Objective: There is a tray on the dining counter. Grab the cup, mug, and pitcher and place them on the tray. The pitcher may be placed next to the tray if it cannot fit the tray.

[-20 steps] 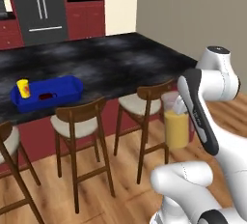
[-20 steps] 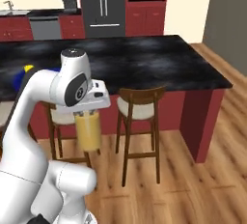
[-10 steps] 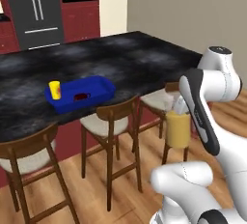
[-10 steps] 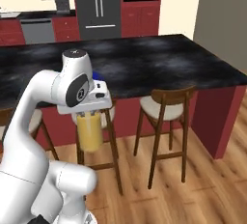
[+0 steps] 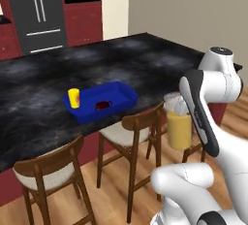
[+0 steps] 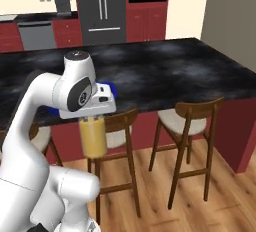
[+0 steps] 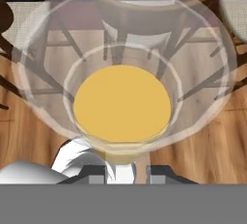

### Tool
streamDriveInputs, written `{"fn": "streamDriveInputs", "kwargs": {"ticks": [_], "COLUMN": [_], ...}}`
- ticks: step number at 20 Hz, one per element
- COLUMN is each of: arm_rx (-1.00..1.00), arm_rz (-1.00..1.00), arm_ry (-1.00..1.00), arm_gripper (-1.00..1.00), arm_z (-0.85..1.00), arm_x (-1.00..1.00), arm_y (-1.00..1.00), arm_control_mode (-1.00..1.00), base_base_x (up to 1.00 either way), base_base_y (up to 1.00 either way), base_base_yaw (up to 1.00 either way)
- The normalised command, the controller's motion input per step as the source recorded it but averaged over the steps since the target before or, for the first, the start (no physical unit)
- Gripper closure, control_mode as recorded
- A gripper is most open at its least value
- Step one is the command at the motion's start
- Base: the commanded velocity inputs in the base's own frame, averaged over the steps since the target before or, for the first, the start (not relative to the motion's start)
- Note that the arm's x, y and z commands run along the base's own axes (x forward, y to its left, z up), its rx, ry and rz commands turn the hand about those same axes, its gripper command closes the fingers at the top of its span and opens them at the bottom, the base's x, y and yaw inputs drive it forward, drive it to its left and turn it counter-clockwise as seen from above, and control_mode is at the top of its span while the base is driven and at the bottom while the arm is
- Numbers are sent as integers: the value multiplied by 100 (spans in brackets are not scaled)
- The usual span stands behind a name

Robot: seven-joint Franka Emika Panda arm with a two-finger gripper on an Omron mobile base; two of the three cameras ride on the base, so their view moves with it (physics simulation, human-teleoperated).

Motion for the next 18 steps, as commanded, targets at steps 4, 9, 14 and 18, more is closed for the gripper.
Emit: {"fn": "streamDriveInputs", "kwargs": {"ticks": [4, 9, 14, 18], "arm_rx": [0, 0, 0, 0], "arm_rz": [0, 0, 0, 0], "arm_ry": [0, 0, 0, 0], "arm_gripper": [100, 100, 100, 100], "arm_z": [0, 0, 0, 0], "arm_x": [0, 0, 0, 0], "arm_y": [0, 0, 0, 0], "arm_control_mode": [100, 100, 100, 100], "base_base_x": [62, 61, 59, 69], "base_base_y": [-4, -38, -46, -17], "base_base_yaw": [1, 9, 14, 14]}}
